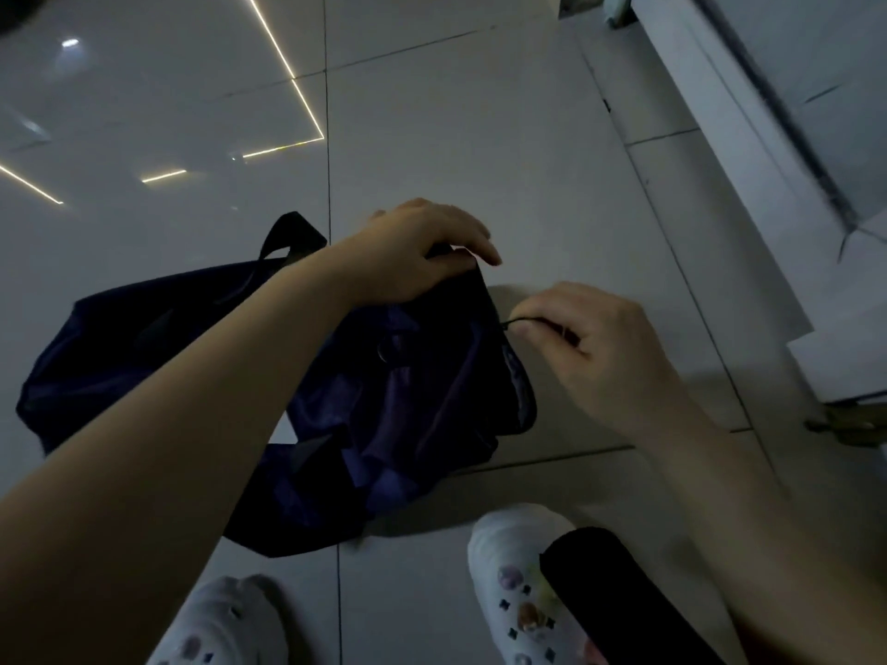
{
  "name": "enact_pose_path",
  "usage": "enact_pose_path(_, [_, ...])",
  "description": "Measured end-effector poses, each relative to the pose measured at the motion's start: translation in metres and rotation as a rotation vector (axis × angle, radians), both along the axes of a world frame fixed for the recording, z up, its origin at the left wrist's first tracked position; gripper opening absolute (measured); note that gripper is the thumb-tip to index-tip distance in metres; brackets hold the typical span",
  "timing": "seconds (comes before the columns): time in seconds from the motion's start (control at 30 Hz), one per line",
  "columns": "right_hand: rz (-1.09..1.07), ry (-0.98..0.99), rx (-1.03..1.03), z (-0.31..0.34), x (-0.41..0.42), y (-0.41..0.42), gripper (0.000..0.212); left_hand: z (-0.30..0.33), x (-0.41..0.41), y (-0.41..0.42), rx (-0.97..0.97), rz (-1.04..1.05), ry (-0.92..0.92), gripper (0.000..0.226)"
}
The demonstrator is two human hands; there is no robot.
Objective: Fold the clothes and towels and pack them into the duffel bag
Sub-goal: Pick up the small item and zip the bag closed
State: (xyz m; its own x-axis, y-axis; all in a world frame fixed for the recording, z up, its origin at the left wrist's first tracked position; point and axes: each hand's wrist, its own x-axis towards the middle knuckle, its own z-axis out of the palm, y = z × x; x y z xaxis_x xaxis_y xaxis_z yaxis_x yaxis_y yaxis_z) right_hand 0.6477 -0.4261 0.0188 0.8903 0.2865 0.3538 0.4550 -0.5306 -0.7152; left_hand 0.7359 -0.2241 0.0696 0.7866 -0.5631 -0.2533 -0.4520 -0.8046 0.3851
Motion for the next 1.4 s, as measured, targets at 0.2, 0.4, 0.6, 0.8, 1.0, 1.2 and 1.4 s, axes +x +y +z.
enact_pose_path(0.2, [-0.012,0.035,0.053,-0.001,-0.002,0.004,0.025,-0.01,-0.019,0.002,0.037,-0.114,-0.122,0.04])
enact_pose_path(0.4, [0.096,0.078,0.0,-0.001,-0.019,0.005,0.023,-0.023,-0.018,0.024,0.045,-0.036,-0.312,0.034])
enact_pose_path(0.6, [0.029,0.096,0.087,-0.001,-0.01,0.013,0.011,-0.009,-0.036,0.008,0.168,-0.22,-0.113,0.031])
enact_pose_path(0.8, [0.023,-0.018,-0.036,-0.012,-0.02,0.018,0.008,-0.015,-0.034,0.023,0.159,-0.26,-0.254,0.038])
enact_pose_path(1.0, [-0.046,0.291,0.225,-0.016,-0.027,0.023,0.016,-0.022,-0.039,0.026,0.119,-0.167,-0.206,0.023])
enact_pose_path(1.2, [-0.256,0.584,0.448,-0.003,-0.018,0.038,0.026,-0.018,-0.043,0.0,0.208,-0.268,-0.219,0.034])
enact_pose_path(1.4, [-0.368,1.028,0.547,-0.022,-0.011,0.036,0.023,-0.016,-0.042,0.019,0.06,-0.183,-0.367,0.04])
